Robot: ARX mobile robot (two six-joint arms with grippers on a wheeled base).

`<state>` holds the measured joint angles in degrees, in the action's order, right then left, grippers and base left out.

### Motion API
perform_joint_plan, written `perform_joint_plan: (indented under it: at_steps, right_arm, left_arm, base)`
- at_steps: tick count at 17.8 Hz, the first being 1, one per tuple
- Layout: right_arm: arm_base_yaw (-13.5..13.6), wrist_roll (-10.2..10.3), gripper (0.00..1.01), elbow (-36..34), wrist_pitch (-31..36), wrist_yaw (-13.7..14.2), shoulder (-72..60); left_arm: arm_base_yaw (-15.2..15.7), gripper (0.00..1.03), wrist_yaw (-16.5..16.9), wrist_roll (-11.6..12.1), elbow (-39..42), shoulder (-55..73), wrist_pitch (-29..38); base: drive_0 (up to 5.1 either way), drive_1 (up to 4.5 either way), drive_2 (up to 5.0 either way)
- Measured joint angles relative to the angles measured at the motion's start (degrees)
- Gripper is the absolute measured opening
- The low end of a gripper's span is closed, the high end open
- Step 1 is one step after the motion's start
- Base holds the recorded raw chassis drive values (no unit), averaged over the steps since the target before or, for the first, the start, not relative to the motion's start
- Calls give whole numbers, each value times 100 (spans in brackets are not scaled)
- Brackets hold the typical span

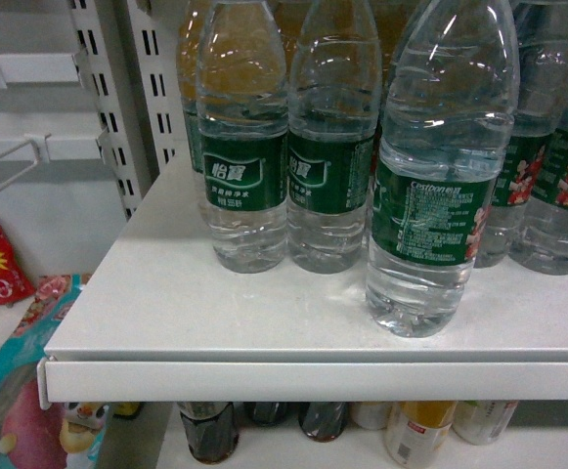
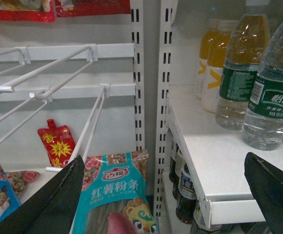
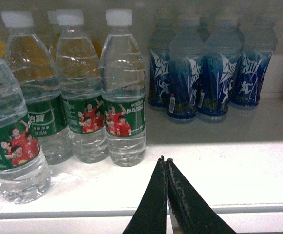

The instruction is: Move water from second to third shelf

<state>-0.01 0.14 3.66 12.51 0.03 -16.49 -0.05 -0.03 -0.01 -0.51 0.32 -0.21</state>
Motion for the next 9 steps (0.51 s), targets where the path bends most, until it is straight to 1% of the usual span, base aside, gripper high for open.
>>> perform_joint_plan:
  at_steps: [3,4,5,9]
  right_arm:
    - [0,0,2,-87,-133,0,271]
    - [0,-2,2,-308,-219,-4,592]
    - [0,0,2,-304,-1285,-4,1541]
    - [0,0,2,-306,-1270,-4,1626]
  left_arm:
    - [0,98,0,0,0,0,0]
    - [0,98,0,0,0,0,0]
    - [0,98,-7,0,0,0,0]
    - [0,98,0,0,0,0,-2]
  base:
    - [0,0,0]
    - [0,0,0]
    - [0,0,0]
    - [0,0,0]
